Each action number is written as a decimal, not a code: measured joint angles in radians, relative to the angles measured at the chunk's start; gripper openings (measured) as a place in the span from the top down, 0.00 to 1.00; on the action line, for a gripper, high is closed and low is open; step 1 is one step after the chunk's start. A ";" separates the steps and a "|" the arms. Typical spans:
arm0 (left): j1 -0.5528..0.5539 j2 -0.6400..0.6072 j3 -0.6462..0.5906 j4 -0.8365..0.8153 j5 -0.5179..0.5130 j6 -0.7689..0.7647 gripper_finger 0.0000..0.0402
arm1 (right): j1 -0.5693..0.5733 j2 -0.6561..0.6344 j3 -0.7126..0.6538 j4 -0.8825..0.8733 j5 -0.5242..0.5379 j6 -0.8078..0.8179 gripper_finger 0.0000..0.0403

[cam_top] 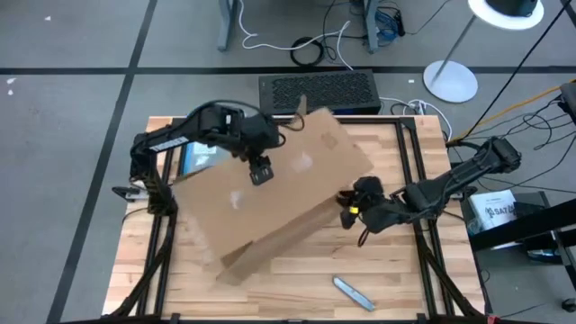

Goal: Unpack boxes
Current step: Break down box until it is fully flat

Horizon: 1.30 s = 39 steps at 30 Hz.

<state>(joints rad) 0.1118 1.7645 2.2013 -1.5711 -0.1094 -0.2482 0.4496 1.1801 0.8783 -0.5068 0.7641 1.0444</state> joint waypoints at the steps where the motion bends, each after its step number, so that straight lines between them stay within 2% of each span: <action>1: 0.014 0.000 0.000 0.000 -0.006 0.014 0.49 | 0.005 0.000 0.000 0.050 -0.021 -0.022 0.72; 7: 0.102 0.014 0.000 0.000 -0.106 0.078 0.49 | 0.039 0.011 0.000 0.338 -0.119 -0.172 0.72; 9: 0.130 0.031 0.000 0.000 -0.110 0.078 0.49 | 0.040 0.018 0.001 0.403 -0.192 -0.195 0.72; 11: 0.154 0.048 0.000 0.000 -0.077 0.074 0.49 | 0.053 0.019 0.001 0.390 -0.236 -0.165 0.72; 15: 0.166 0.085 0.000 0.000 0.024 0.074 0.49 | 0.142 0.020 0.001 0.200 -0.211 0.017 0.72; 18: 0.161 0.113 0.000 0.000 0.060 0.080 0.49 | 0.240 0.021 0.001 0.015 -0.085 0.231 0.74; 21: 0.161 0.149 0.000 0.000 0.090 0.100 0.49 | 0.309 0.032 0.001 -0.207 0.061 0.512 0.76; 23: 0.160 0.181 0.000 0.002 0.101 0.119 0.49 | 0.323 0.050 -0.006 -0.312 0.112 0.685 0.77; 25: 0.160 0.217 0.000 0.015 0.112 0.130 0.49 | 0.326 0.062 -0.032 -0.317 0.122 0.768 0.78; 28: 0.156 0.261 0.001 0.043 0.154 0.152 0.49 | 0.328 0.071 -0.076 -0.132 0.121 0.734 0.79; 31: 0.142 0.291 0.013 0.082 0.187 0.171 0.49 | 0.328 0.097 -0.089 0.115 0.120 0.547 0.79; 33: 0.133 0.298 0.026 0.133 0.192 0.186 0.49 | 0.328 0.117 -0.089 0.212 0.123 0.460 0.79; 39: 0.121 0.307 0.117 0.293 0.175 0.213 0.49 | 0.327 0.135 -0.090 0.231 0.131 0.436 0.79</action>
<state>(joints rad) 0.2333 2.0711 2.3182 -1.2782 0.0652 -0.0356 0.7761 1.3148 0.7883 -0.2758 0.8951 1.4801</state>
